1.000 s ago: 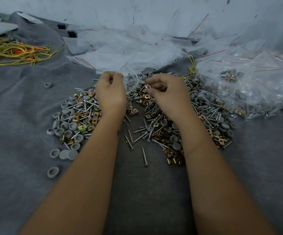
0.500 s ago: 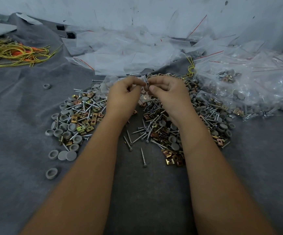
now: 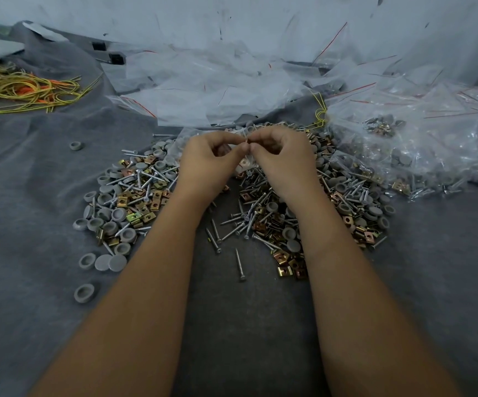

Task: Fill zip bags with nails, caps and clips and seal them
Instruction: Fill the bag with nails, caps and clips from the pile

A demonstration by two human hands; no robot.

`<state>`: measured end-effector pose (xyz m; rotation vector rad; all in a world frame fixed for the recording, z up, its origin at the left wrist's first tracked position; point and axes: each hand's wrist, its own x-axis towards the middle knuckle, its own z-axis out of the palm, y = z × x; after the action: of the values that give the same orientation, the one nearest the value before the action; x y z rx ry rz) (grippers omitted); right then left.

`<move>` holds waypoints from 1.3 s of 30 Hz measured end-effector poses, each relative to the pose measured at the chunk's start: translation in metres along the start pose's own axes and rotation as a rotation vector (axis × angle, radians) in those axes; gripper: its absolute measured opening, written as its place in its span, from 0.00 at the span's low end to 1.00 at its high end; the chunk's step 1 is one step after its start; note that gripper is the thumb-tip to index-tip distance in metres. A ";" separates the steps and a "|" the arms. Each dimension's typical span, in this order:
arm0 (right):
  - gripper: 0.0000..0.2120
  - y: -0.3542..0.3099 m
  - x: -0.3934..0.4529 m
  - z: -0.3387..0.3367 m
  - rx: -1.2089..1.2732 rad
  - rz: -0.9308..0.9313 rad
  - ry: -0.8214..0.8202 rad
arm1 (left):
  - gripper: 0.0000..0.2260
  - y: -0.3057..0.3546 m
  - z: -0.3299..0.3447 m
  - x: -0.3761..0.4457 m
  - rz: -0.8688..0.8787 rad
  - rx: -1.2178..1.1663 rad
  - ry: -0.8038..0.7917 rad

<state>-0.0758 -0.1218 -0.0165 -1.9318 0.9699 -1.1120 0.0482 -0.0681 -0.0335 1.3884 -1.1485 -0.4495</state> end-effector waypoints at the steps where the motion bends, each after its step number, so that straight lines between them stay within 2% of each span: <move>1: 0.07 0.000 0.000 0.001 -0.003 -0.007 0.001 | 0.03 0.000 0.000 0.000 -0.005 -0.004 0.000; 8: 0.11 -0.005 -0.005 0.002 0.016 -0.067 0.038 | 0.05 0.003 0.001 -0.002 0.005 -0.005 -0.022; 13: 0.11 -0.007 -0.004 0.002 0.071 -0.051 -0.063 | 0.03 0.004 -0.001 -0.001 -0.043 -0.088 0.013; 16: 0.12 -0.009 -0.004 0.001 0.095 -0.056 -0.064 | 0.05 0.003 -0.002 -0.001 -0.050 -0.140 0.025; 22: 0.09 -0.009 -0.003 0.002 0.094 -0.047 -0.011 | 0.08 0.004 -0.002 0.000 -0.054 -0.131 0.037; 27: 0.11 -0.008 -0.003 -0.001 0.158 -0.043 -0.021 | 0.06 0.008 -0.003 -0.003 -0.046 -0.192 -0.022; 32: 0.06 -0.005 -0.001 0.001 0.153 -0.007 0.021 | 0.02 0.009 -0.002 -0.003 -0.057 -0.199 0.003; 39: 0.03 -0.003 -0.001 0.001 0.154 0.068 -0.043 | 0.03 0.005 -0.005 -0.005 -0.021 -0.226 -0.043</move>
<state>-0.0747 -0.1197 -0.0143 -1.7792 0.8935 -1.0696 0.0484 -0.0609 -0.0299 1.2001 -1.0830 -0.6078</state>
